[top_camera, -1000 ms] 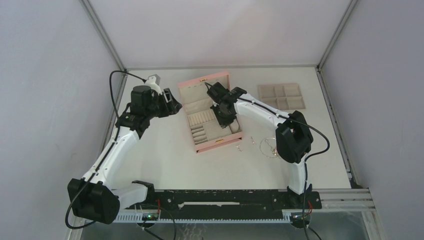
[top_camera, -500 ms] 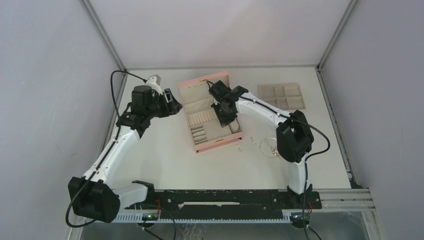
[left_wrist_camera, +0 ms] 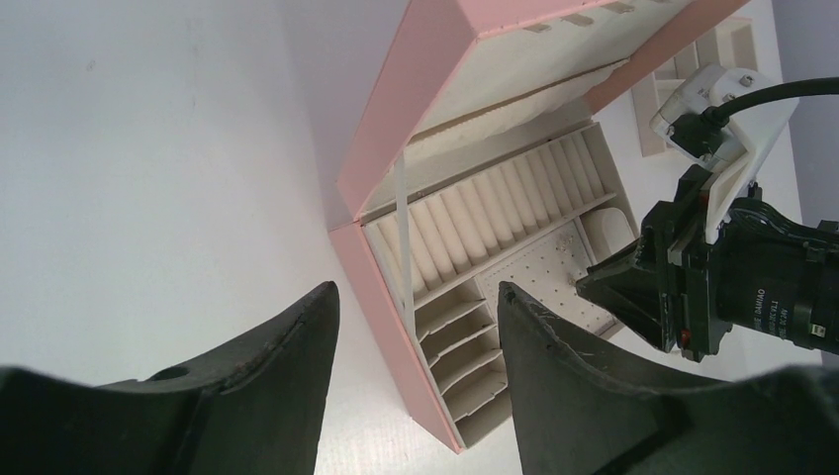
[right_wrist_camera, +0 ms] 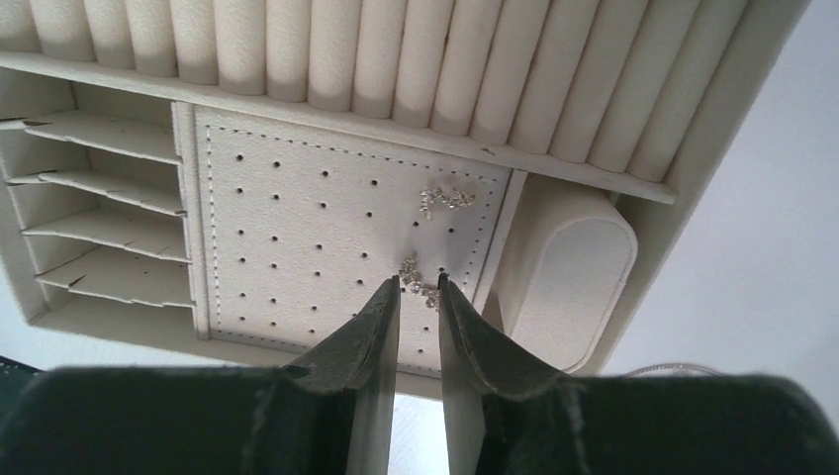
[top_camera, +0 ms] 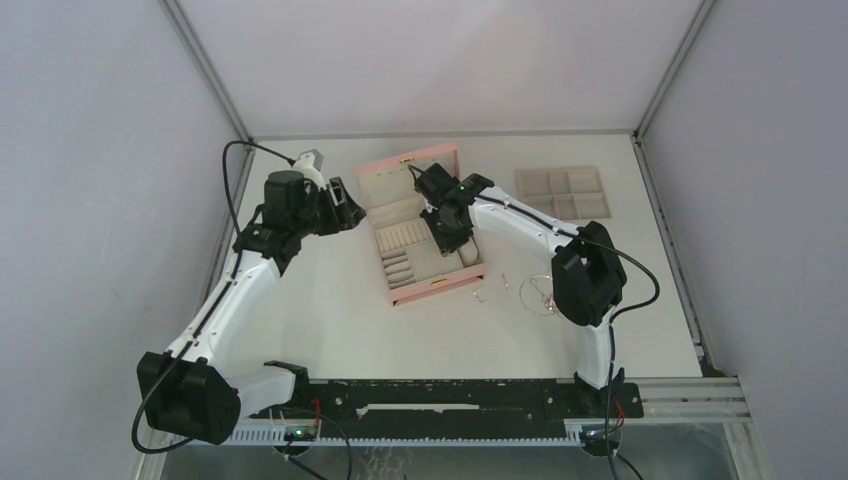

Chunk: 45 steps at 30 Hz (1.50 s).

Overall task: Organize the mixed jewelry
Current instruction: Place the jewelry in the jewelry box.

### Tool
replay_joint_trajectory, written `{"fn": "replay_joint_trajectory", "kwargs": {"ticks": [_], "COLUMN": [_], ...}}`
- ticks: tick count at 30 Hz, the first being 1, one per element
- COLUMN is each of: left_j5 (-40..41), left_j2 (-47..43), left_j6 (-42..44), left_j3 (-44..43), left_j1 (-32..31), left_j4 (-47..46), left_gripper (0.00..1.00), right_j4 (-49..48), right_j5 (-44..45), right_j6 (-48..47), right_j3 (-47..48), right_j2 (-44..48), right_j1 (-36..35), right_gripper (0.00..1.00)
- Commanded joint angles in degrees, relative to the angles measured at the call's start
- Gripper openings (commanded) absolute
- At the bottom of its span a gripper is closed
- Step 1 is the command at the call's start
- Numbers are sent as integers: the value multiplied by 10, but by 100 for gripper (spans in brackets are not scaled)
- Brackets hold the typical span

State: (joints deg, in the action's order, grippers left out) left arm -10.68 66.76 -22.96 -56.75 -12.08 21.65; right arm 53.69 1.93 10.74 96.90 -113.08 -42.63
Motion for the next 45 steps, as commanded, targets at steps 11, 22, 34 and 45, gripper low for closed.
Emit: {"fn": "replay_joint_trajectory", "kwargs": {"ticks": [11, 22, 34, 45], "left_j5": [-4, -4, -3, -6], "left_j2": [-2, 0, -5, -8], "left_j6": [-1, -3, -4, -6], "left_j3": [-30, -31, -28, -28], "left_j1": [4, 4, 4, 4], "left_j4": [-15, -15, -15, -15], "left_gripper": [65, 65, 65, 65], "right_j4": [-10, -32, -17, -19], "right_j5": [23, 6, 32, 28], "right_j6": [-19, -27, -9, 6], "right_j3": [1, -11, -7, -11], "right_j2": [7, 24, 15, 23], "right_j1": [3, -4, 2, 22], "right_gripper": [28, 30, 30, 29]}}
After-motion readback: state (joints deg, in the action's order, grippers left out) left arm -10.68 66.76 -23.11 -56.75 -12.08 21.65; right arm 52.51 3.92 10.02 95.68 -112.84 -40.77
